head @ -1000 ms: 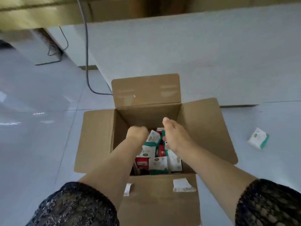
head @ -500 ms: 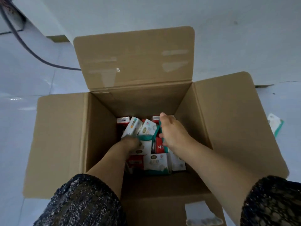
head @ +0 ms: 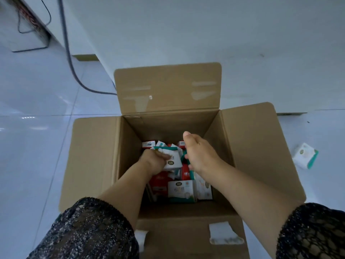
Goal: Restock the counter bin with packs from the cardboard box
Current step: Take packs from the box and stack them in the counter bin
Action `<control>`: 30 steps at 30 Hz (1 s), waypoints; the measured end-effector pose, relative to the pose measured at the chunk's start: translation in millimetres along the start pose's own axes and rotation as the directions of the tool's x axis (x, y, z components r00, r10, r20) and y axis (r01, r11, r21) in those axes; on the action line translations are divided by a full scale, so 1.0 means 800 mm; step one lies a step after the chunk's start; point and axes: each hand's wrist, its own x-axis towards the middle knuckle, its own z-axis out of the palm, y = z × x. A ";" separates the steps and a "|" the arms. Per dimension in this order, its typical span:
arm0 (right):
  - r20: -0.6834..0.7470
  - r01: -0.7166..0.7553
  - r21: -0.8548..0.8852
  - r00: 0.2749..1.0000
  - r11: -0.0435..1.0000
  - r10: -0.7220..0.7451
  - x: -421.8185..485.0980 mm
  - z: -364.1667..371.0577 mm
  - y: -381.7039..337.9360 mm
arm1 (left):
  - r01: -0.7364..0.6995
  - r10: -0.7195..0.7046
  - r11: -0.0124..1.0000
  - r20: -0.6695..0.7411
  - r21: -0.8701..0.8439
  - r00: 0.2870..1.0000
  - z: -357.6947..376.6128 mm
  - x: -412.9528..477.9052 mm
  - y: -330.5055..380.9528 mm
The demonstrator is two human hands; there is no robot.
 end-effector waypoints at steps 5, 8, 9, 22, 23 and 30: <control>-0.012 0.139 -0.063 0.990 0.988 -0.140 -0.083 -0.026 -0.075 | -0.101 0.096 0.973 -0.036 -0.208 0.995 -0.060 -0.105 0.055; -0.033 0.235 -0.163 0.969 0.958 -0.243 -0.146 -0.051 -0.120 | -0.161 0.155 0.957 -0.041 -0.240 0.987 -0.086 -0.177 0.083; -0.020 0.272 -0.198 0.959 0.942 -0.282 -0.171 -0.061 -0.135 | -0.181 0.174 0.950 -0.049 -0.256 0.984 -0.093 -0.204 0.094; 0.103 0.584 -0.695 0.659 0.420 -0.745 -0.516 -0.243 -0.373 | -0.457 0.431 0.733 -0.175 -0.505 0.885 -0.198 -0.619 0.277; 0.123 0.579 -0.740 0.617 0.342 -0.778 -0.540 -0.258 -0.388 | -0.469 0.445 0.713 -0.181 -0.520 0.877 -0.205 -0.649 0.293; 0.217 0.424 -0.903 0.317 -0.066 -0.923 -0.644 -0.331 -0.482 | -0.507 0.495 0.611 -0.207 -0.608 0.844 -0.235 -0.795 0.408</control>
